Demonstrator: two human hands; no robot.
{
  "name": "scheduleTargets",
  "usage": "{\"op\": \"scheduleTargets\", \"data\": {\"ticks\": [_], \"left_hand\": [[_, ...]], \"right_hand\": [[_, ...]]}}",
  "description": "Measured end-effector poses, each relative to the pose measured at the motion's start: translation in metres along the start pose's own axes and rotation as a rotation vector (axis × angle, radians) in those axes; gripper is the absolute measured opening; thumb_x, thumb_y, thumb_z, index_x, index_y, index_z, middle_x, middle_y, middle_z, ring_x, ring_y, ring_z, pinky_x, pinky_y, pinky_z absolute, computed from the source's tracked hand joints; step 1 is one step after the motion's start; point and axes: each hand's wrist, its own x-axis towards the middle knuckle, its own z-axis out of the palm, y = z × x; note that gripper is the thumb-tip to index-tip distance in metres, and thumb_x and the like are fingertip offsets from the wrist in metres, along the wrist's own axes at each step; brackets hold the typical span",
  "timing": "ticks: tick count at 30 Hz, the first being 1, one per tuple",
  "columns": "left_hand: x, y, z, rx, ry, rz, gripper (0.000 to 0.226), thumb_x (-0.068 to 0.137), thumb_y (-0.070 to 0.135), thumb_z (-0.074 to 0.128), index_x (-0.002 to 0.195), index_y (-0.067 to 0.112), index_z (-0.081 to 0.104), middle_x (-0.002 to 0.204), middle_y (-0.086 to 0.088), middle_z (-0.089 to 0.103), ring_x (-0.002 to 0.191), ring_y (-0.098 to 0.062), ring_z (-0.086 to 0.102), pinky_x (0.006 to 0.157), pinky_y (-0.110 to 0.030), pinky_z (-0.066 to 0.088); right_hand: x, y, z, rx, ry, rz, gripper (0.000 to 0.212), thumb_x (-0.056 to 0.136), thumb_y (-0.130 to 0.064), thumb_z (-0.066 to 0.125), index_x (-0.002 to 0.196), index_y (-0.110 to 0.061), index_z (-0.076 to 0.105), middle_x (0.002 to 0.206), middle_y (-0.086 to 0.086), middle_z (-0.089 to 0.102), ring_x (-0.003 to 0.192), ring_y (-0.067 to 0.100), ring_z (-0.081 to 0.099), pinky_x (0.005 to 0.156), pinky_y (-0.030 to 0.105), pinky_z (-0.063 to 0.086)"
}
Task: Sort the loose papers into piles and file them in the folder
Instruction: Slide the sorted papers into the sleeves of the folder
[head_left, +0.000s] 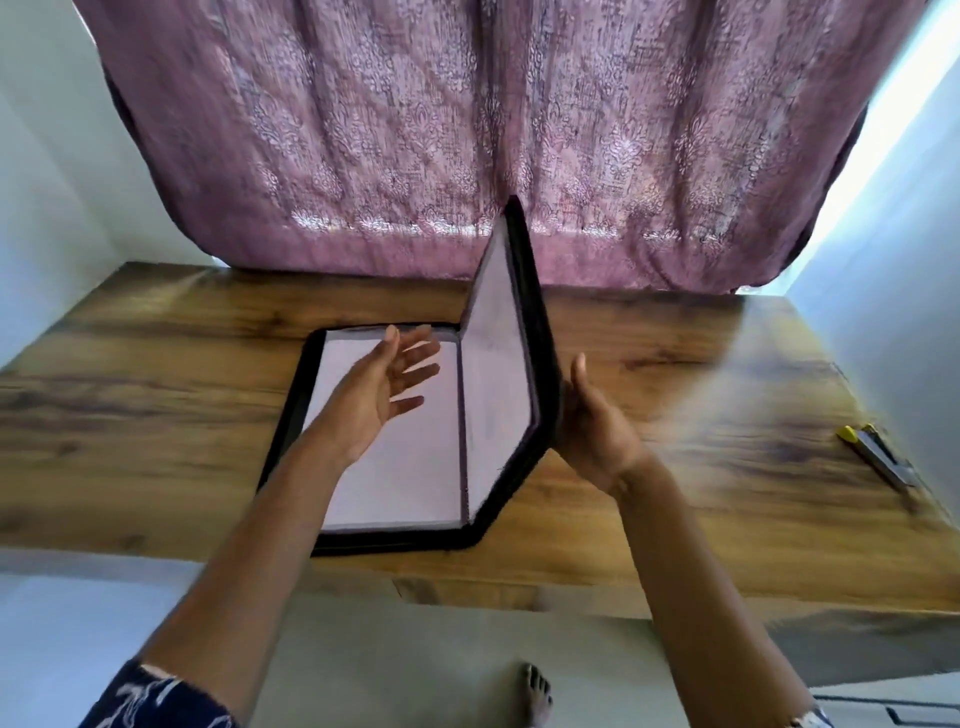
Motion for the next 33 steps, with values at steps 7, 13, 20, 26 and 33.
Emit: {"op": "scheduleTargets", "data": {"ticks": [7, 13, 20, 26, 33], "left_hand": [[-0.038, 0.027, -0.079, -0.090, 0.205, -0.050, 0.038, 0.095, 0.043, 0.046, 0.109, 0.019, 0.071, 0.110, -0.003, 0.071, 0.087, -0.013, 0.070, 0.068, -0.026, 0.056], [-0.039, -0.079, -0.148, 0.752, 0.358, -0.336, 0.042, 0.089, 0.028, 0.067, 0.126, 0.011, 0.057, 0.124, -0.011, 0.064, 0.112, -0.030, 0.061, 0.092, -0.043, 0.049], [-0.034, -0.090, -0.127, 0.844, 0.537, -0.318, 0.043, 0.090, 0.025, 0.066, 0.128, 0.011, 0.052, 0.123, -0.010, 0.062, 0.112, -0.033, 0.058, 0.089, -0.040, 0.047], [-0.026, -0.080, -0.133, 0.461, 0.553, -0.440, 0.046, 0.080, 0.015, 0.077, 0.120, 0.002, 0.057, 0.118, -0.014, 0.065, 0.104, -0.032, 0.062, 0.087, -0.038, 0.049], [-0.040, -0.042, -0.101, -0.099, 0.410, -0.255, 0.032, 0.090, 0.019, 0.065, 0.117, 0.003, 0.063, 0.105, -0.015, 0.070, 0.091, -0.030, 0.069, 0.075, -0.039, 0.056]], "right_hand": [[0.073, 0.077, 0.070, -1.260, -0.177, -0.003, 0.065, 0.097, -0.039, 0.050, 0.152, -0.028, 0.018, 0.161, 0.000, 0.011, 0.147, 0.017, 0.011, 0.119, 0.039, 0.013], [0.087, 0.134, 0.079, -1.682, -0.188, 0.091, 0.066, 0.097, -0.057, 0.034, 0.153, -0.034, 0.009, 0.161, -0.009, -0.002, 0.148, 0.015, -0.007, 0.113, 0.059, -0.005], [0.083, 0.141, 0.075, -1.516, 0.088, 0.219, 0.095, 0.081, -0.074, 0.046, 0.153, -0.030, 0.003, 0.159, -0.003, -0.017, 0.146, 0.018, -0.018, 0.115, 0.056, 0.001], [0.068, 0.148, 0.071, -1.607, 0.221, 0.167, 0.098, 0.075, -0.083, 0.022, 0.154, -0.026, 0.003, 0.160, 0.005, -0.012, 0.147, 0.021, -0.015, 0.117, 0.050, 0.004], [0.071, 0.114, 0.058, -1.316, 0.182, 0.247, 0.092, 0.086, -0.072, 0.037, 0.154, -0.017, 0.010, 0.161, 0.008, 0.001, 0.148, 0.023, 0.000, 0.120, 0.044, 0.009]]}}
